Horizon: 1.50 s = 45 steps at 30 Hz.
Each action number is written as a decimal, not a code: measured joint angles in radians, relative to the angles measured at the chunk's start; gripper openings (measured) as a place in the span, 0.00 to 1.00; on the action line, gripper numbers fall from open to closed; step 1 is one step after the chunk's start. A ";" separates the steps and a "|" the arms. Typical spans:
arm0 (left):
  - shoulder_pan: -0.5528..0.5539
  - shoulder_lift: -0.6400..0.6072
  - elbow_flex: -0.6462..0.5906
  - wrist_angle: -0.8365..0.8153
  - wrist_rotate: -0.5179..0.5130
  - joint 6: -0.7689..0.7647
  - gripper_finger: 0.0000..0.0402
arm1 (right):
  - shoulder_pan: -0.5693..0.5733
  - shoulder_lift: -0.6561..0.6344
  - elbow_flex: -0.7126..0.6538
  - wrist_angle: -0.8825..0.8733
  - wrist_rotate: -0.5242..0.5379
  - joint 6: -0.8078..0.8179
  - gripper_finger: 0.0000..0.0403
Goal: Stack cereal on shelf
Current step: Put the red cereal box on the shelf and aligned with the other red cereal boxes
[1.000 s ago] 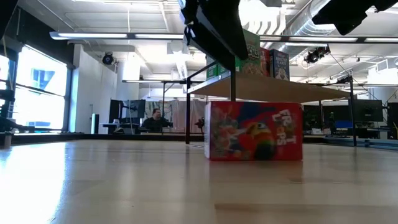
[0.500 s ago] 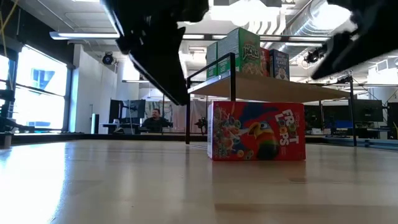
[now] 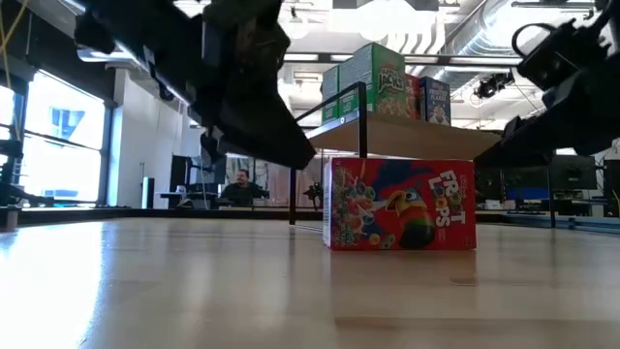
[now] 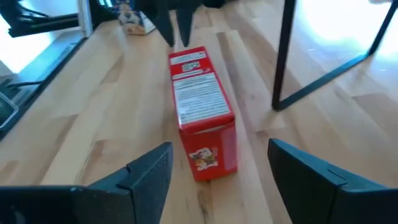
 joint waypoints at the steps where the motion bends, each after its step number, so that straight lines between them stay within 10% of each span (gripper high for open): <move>1: 0.004 0.001 -0.013 0.022 0.011 -0.002 0.16 | -0.012 0.009 -0.013 0.033 -0.020 -0.010 0.63; 35: 0.053 0.078 -0.028 0.110 0.055 0.000 0.14 | -0.177 0.533 0.072 0.506 -0.303 -0.142 0.62; 45: 0.053 0.069 -0.028 0.112 0.040 0.033 0.14 | -0.177 0.530 0.071 0.498 -0.308 -0.131 0.42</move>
